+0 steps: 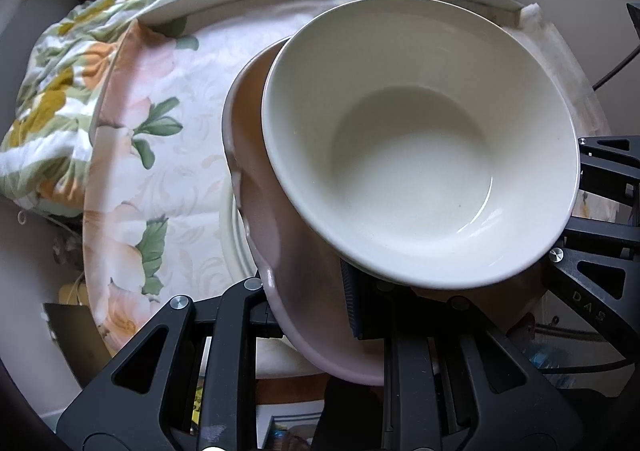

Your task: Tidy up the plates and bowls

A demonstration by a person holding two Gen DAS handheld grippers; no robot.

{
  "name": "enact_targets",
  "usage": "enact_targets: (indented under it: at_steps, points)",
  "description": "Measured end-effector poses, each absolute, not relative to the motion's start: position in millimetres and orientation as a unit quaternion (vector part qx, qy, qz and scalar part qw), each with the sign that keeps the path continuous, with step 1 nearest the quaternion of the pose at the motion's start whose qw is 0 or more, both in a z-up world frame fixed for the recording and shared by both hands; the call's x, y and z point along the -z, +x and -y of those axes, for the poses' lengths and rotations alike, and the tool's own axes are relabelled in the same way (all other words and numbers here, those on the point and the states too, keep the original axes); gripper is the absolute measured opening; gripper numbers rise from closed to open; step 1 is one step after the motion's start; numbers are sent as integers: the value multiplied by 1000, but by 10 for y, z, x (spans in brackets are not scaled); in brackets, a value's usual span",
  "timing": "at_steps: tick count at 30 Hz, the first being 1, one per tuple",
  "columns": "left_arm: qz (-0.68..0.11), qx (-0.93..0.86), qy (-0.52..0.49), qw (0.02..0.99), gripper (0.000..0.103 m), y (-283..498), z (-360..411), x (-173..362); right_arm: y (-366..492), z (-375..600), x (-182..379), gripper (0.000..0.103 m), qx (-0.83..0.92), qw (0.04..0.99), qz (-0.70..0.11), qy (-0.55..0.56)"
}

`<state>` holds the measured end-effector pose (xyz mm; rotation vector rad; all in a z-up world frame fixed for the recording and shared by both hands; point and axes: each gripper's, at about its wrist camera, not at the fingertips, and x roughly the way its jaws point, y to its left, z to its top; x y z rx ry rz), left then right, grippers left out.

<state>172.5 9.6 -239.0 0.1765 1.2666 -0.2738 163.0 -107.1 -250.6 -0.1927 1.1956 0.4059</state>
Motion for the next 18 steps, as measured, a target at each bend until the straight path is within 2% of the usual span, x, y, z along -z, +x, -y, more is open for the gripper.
enact_targets:
  at_steps: [18]
  points:
    - [-595, 136, 88, 787, 18, 1801, -69, 2519, 1613, 1129, 2652, 13, -155, 808, -568, -38]
